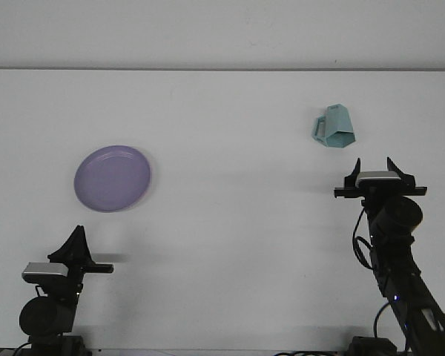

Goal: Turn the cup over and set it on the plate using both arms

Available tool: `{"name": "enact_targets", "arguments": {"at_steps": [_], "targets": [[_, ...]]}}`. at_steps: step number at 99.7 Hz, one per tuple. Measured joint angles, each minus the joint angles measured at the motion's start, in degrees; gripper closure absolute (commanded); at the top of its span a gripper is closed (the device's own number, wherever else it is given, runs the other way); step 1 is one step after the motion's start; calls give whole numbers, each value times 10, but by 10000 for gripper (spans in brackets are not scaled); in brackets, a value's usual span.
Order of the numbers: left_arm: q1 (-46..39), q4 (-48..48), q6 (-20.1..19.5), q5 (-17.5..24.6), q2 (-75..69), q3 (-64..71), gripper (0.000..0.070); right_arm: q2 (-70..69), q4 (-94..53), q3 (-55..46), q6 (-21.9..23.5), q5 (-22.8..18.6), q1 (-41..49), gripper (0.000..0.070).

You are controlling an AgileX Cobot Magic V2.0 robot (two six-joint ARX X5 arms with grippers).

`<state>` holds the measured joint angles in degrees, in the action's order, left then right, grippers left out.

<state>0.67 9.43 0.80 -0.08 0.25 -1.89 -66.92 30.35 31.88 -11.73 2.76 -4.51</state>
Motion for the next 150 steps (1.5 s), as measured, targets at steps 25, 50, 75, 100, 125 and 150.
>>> {"name": "enact_targets", "arguments": {"at_steps": [25, 50, 75, 100, 125, 150], "targets": [[0, 0, 0, 0, 0, 0, 688, -193, 124, 34, -52, -28, -13, 202], [0, 0, 0, 0, 0, 0, 688, -345, 126, 150, -68, -46, -37, 202], [0, 0, 0, 0, 0, 0, 688, -449, 126, 240, -90, -66, -44, 202], [0, 0, 0, 0, 0, 0, 688, -526, 126, 324, -95, -77, -45, 202], [0, 0, 0, 0, 0, 0, 688, -553, 127, 376, -106, -96, -49, 207], [0, 0, 0, 0, 0, 0, 688, -562, 117, 388, -121, -134, -58, 601]]}}
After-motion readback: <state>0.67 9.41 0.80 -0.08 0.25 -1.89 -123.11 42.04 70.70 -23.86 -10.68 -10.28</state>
